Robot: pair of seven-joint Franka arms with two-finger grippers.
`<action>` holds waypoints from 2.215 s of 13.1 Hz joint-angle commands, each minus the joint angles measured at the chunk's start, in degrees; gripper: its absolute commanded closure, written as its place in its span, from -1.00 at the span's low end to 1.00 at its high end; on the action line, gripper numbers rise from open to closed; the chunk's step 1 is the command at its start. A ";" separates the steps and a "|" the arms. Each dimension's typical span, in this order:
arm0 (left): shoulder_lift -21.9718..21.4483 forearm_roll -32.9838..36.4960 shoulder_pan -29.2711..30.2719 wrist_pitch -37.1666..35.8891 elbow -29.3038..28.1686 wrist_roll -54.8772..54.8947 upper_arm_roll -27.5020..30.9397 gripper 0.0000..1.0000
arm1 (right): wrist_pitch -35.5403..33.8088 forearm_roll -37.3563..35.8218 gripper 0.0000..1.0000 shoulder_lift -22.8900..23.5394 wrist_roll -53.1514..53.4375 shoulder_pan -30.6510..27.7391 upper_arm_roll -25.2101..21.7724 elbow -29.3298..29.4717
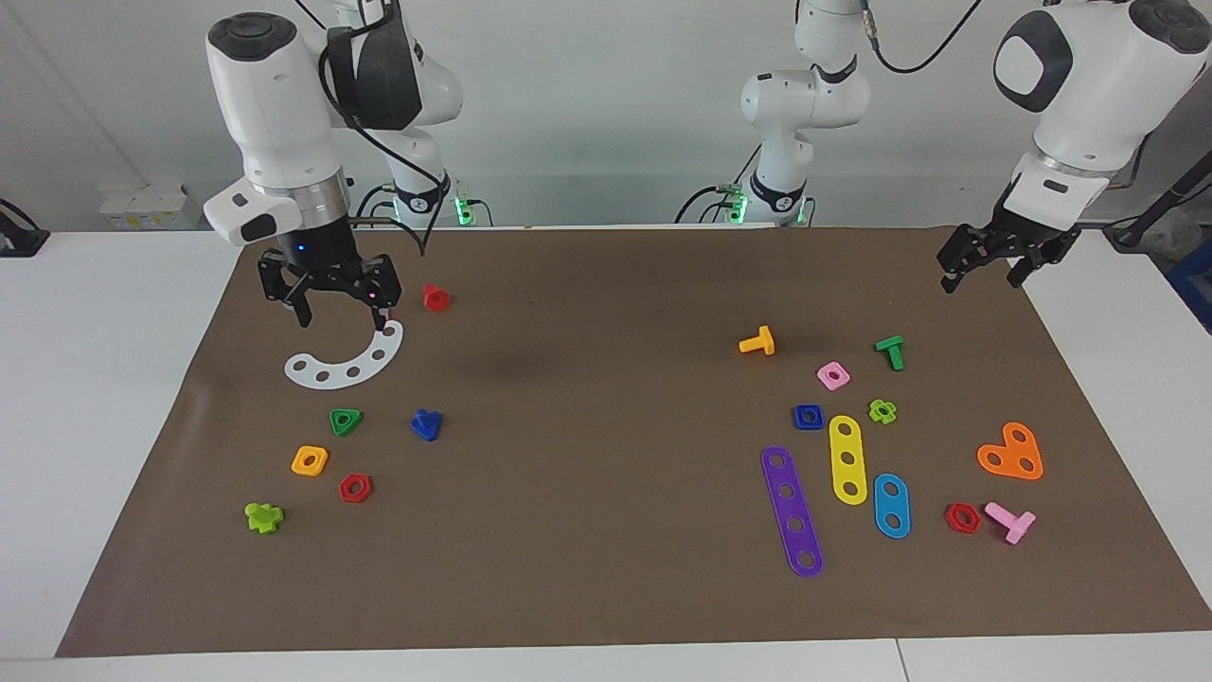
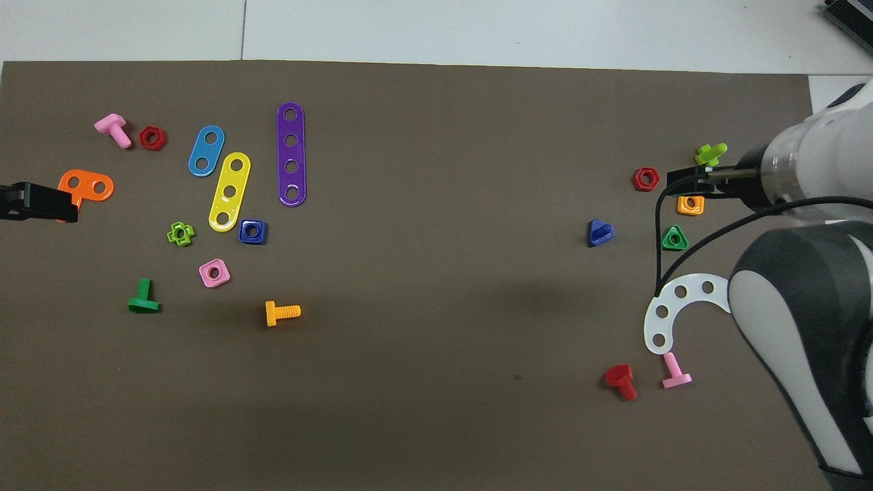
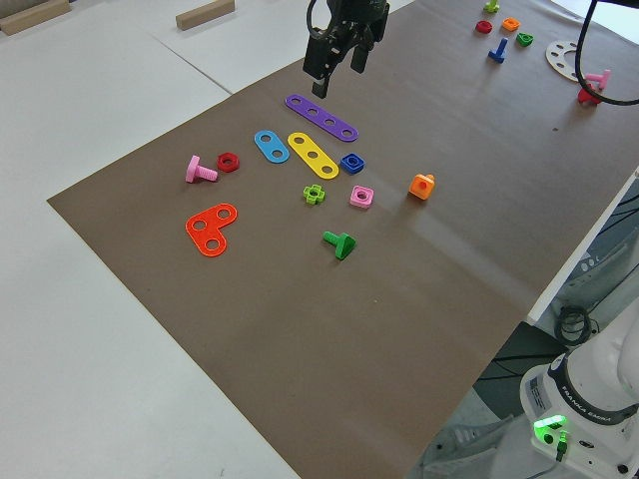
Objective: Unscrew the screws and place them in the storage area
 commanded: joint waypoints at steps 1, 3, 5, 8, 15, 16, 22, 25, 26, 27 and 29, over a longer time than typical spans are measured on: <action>-1.25 1.37 0.19 0.30 -1.08 -0.84 -0.33 -1.00 | -5.34 2.88 -1.00 1.41 -4.64 -0.97 0.60 5.77; -1.25 1.37 0.19 0.22 -1.08 -0.84 -0.33 -1.00 | -8.95 4.57 -1.00 1.85 -8.94 -1.76 0.17 8.86; -1.16 1.37 0.19 0.22 -1.08 -0.84 -0.33 -1.00 | -9.66 4.48 -1.00 1.33 -10.99 -2.81 0.16 8.87; -1.25 1.37 0.19 0.30 -1.08 -0.84 -0.33 -1.00 | -13.70 4.48 -1.00 -0.25 -11.34 -2.47 0.25 8.00; -1.16 1.37 0.19 0.22 -1.08 -0.84 -0.33 -1.00 | -14.94 4.40 -1.00 -1.14 -10.81 -2.46 0.34 7.02; -1.16 1.37 0.19 0.22 -1.08 -0.84 -0.33 -1.00 | -15.03 4.48 -1.00 -1.14 -10.81 -2.46 0.34 7.02; -1.25 1.37 0.19 0.22 -1.08 -0.84 -0.33 -1.00 | -15.29 4.66 -1.00 -1.93 -10.03 -2.73 0.34 5.36; -1.25 1.37 0.19 0.22 -1.08 -0.84 -0.33 -1.00 | -15.73 4.84 -1.00 -1.93 -9.50 -2.73 0.34 5.44; -1.25 1.37 0.19 0.22 -1.08 -0.66 -0.33 -1.00 | -15.90 4.92 -1.00 -1.93 -9.41 -2.73 0.34 5.44; -1.42 1.46 -0.59 -0.57 -1.08 -0.83 -0.50 -1.00 | -15.91 5.36 -1.00 -1.93 -9.41 -2.82 0.34 5.44; -1.60 1.02 -0.77 0.48 -0.64 -0.58 -0.94 -1.00 | -15.91 6.68 -1.00 -1.93 -8.71 -2.82 0.34 5.44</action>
